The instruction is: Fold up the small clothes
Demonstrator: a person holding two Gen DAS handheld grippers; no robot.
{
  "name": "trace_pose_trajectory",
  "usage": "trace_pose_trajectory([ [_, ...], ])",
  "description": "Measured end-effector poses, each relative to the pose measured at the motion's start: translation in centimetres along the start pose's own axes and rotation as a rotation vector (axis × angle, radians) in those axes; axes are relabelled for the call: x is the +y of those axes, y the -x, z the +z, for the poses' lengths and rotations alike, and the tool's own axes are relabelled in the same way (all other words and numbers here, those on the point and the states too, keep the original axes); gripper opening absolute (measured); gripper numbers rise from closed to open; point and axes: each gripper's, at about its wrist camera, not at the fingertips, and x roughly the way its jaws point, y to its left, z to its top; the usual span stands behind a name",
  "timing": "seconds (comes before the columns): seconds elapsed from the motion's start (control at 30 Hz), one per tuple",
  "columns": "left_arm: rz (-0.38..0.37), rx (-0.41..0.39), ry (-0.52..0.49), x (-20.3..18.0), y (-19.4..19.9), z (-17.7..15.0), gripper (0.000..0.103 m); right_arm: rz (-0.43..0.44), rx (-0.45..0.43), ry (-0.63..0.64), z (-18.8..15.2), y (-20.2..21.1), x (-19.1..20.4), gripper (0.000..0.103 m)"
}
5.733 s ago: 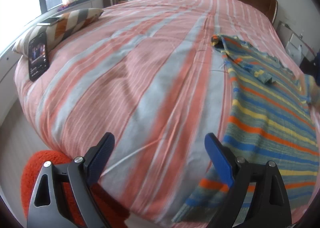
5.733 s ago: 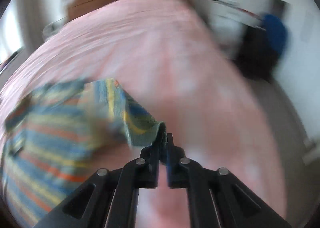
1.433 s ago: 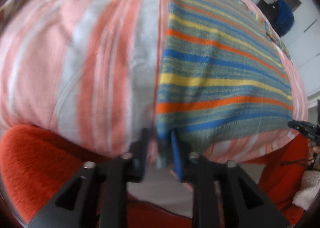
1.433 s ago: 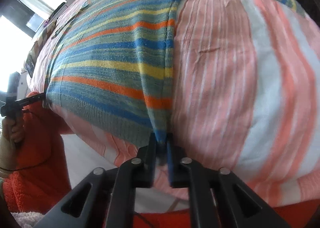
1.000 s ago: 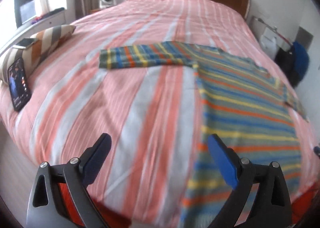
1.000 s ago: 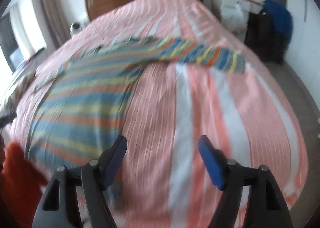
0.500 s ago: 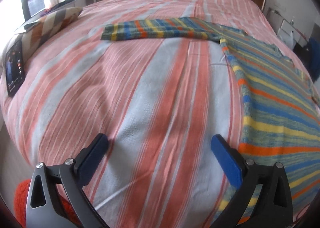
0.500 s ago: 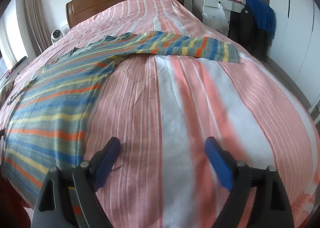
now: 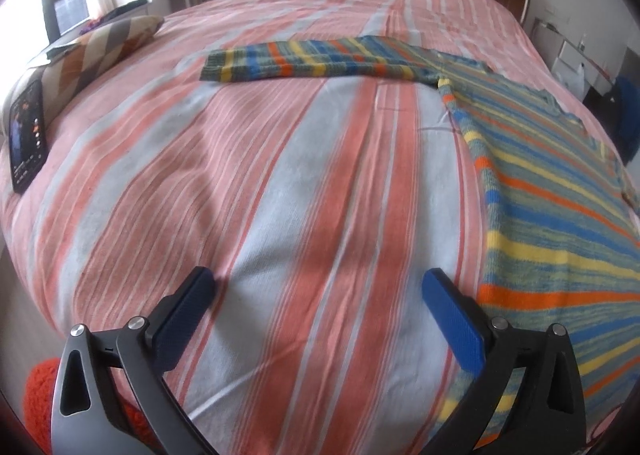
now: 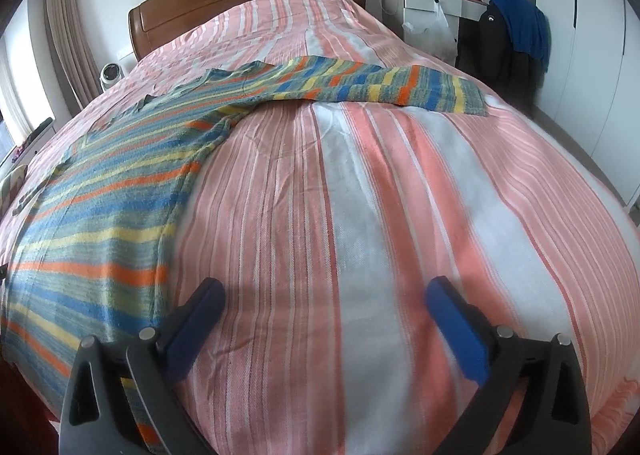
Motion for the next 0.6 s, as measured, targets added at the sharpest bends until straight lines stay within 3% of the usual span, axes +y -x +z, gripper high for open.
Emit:
trace_pose_trajectory([
  [0.6,0.013,0.01,-0.045,-0.45,0.03,-0.15,0.103,-0.027,-0.007,0.026,-0.21,-0.08,0.45,0.102],
])
